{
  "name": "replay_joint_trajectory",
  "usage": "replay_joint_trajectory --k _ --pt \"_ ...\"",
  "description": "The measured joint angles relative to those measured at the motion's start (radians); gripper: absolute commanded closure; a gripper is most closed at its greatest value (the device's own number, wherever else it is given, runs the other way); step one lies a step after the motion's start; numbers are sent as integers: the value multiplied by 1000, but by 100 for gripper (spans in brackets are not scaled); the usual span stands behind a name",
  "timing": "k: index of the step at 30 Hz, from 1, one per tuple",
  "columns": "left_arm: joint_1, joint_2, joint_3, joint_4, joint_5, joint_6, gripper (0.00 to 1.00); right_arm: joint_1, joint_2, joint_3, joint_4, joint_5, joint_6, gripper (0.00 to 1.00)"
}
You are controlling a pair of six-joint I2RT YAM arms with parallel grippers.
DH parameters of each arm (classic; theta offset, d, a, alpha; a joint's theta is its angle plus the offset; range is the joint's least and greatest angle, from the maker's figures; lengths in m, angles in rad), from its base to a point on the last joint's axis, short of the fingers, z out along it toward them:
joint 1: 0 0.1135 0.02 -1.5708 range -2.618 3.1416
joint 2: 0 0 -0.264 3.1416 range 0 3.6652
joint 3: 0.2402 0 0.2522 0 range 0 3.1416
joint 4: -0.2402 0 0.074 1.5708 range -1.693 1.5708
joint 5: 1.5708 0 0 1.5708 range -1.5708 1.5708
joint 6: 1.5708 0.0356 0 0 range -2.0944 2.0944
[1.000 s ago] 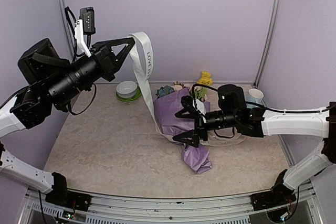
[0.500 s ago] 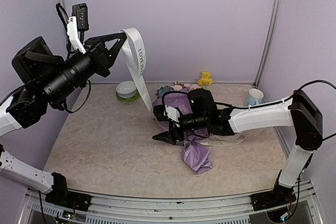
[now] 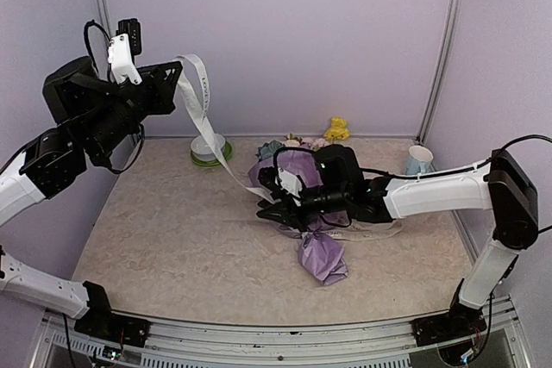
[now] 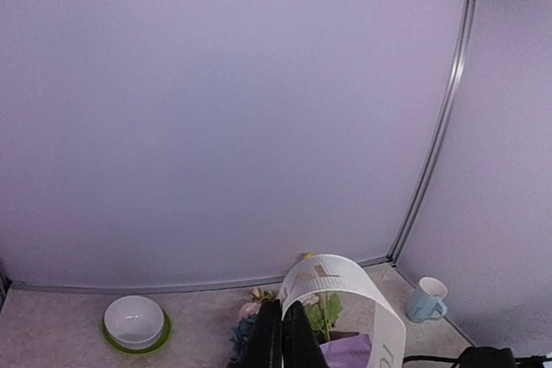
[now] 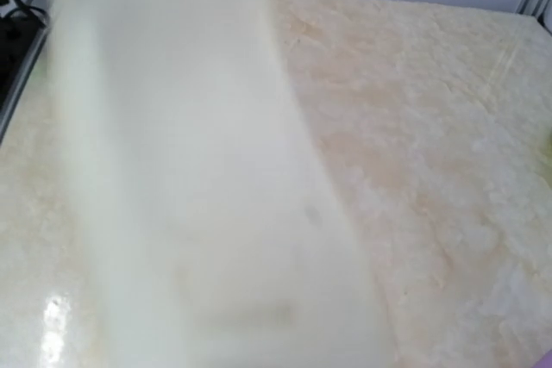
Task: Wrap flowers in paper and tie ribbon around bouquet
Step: Cross the half-tied ribbon over the folded bouquet.
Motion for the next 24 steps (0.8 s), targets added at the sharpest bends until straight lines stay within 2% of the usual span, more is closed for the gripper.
replay_joint_trajectory --k 2,3,9,10,11,12,14,20,24 --pt "60 11 0 -40 3 -42 100 0 -15 -5 -2 -4 5 92" --pt "79 13 -2 -52 5 -56 100 0 -22 -8 -2 -5 6 100" --pt "180 23 -16 -135 20 -153 100 0 -35 -13 -20 -4 17 100" --pt "203 30 -16 -163 17 -180 95 0 -36 -13 -25 -2 17 100" --pt "224 37 -20 -193 13 -211 73 0 -40 -13 -35 4 18 100" --pt "243 45 -34 -221 6 -244 56 0 -45 -13 -44 8 20 100" --pt "265 54 -94 -270 0 -320 34 0 -69 -13 -65 19 23 100" --pt "215 72 -462 -395 51 -519 9 -12 -169 -49 -81 28 25 100" --pt "125 61 -531 -467 50 -610 7 -34 -198 -70 -80 15 37 100"
